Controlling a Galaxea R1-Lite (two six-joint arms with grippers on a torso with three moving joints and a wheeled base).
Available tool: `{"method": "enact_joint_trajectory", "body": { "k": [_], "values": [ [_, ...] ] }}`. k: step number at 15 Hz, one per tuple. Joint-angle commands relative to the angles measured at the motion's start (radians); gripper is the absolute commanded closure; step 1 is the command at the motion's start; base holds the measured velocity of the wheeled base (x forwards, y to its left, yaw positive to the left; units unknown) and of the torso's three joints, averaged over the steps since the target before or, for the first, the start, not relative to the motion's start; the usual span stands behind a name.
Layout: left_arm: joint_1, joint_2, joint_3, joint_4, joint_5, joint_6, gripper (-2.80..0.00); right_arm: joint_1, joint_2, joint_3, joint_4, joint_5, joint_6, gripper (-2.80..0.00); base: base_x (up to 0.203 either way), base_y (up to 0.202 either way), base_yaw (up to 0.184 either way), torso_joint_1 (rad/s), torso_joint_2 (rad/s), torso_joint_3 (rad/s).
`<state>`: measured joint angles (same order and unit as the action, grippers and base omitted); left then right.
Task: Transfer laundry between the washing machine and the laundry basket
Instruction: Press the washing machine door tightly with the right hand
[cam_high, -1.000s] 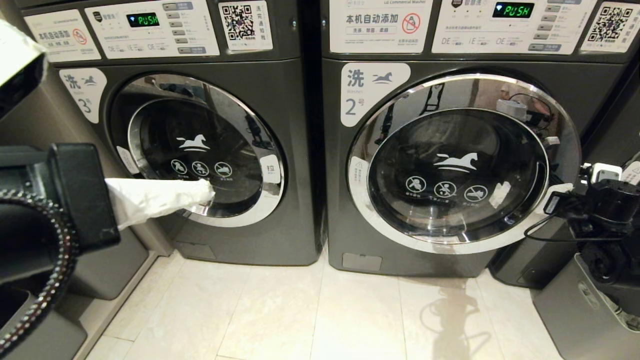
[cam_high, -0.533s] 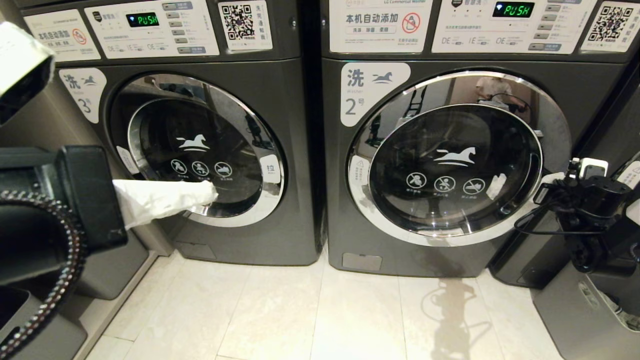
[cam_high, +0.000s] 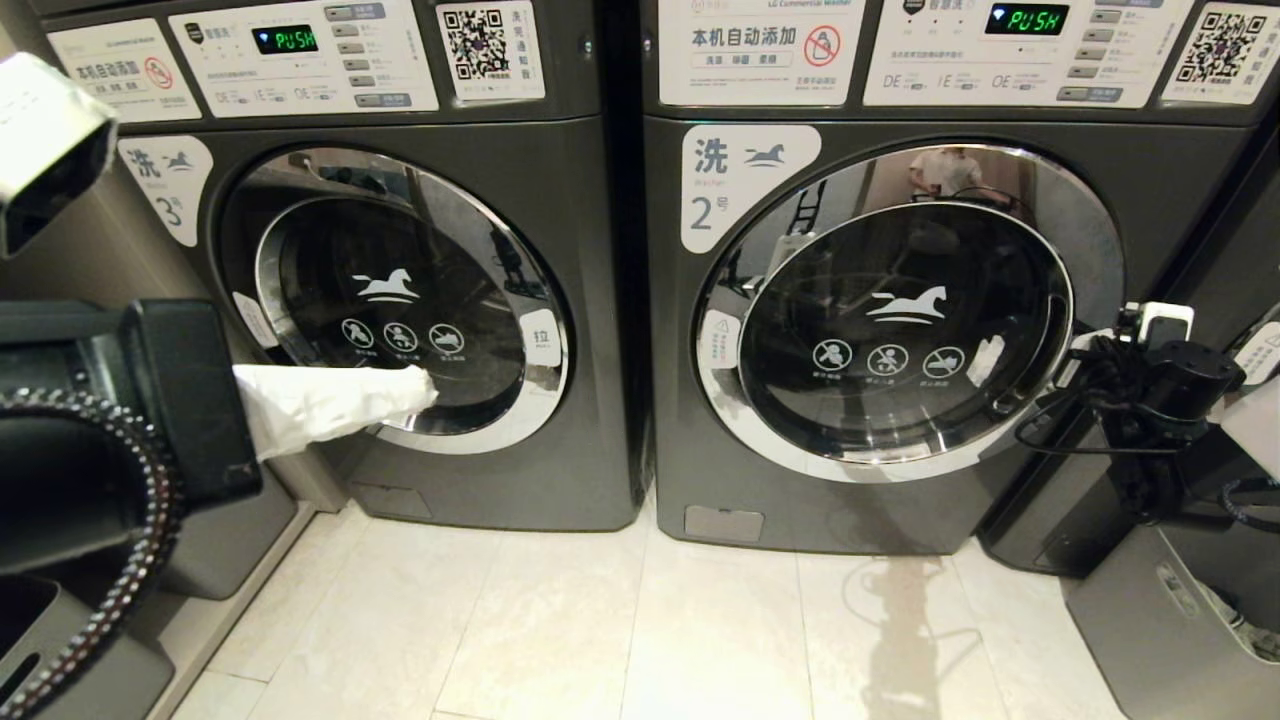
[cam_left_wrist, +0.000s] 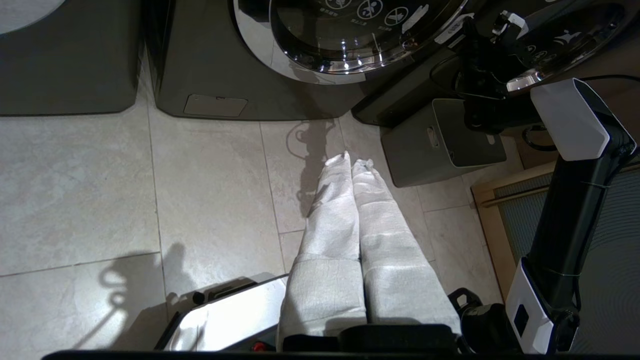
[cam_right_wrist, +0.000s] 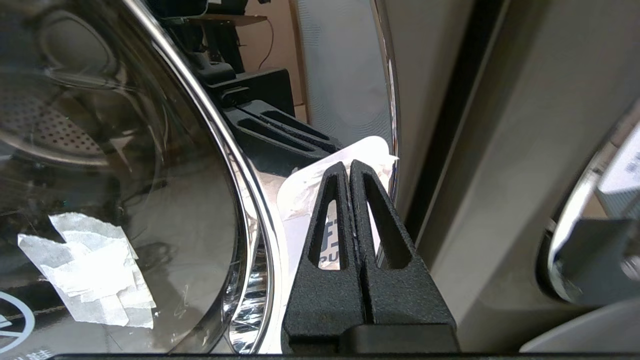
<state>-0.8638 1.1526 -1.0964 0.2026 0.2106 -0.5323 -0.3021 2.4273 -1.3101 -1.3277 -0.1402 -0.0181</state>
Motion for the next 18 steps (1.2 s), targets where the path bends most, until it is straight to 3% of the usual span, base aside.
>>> {"method": "enact_joint_trajectory", "body": {
  "k": [1,11,18],
  "values": [
    [0.0,-0.008,0.0,0.002,0.003,-0.003,0.0,-0.001,0.032,-0.035,-0.006,0.007,-0.002,0.0,0.0,0.0,0.0,0.0,0.0,0.0],
    [0.0,-0.024,-0.002,0.011,0.004,-0.001,0.0,-0.021,0.155,-0.219,-0.004,0.033,-0.019,0.0,0.0,0.0,0.0,0.0,0.0,0.0],
    [0.0,-0.022,-0.002,0.011,0.004,-0.001,0.0,-0.02,0.161,-0.227,-0.005,0.082,-0.016,0.0,0.0,0.0,0.0,0.0,0.0,0.0]
  ]
}}
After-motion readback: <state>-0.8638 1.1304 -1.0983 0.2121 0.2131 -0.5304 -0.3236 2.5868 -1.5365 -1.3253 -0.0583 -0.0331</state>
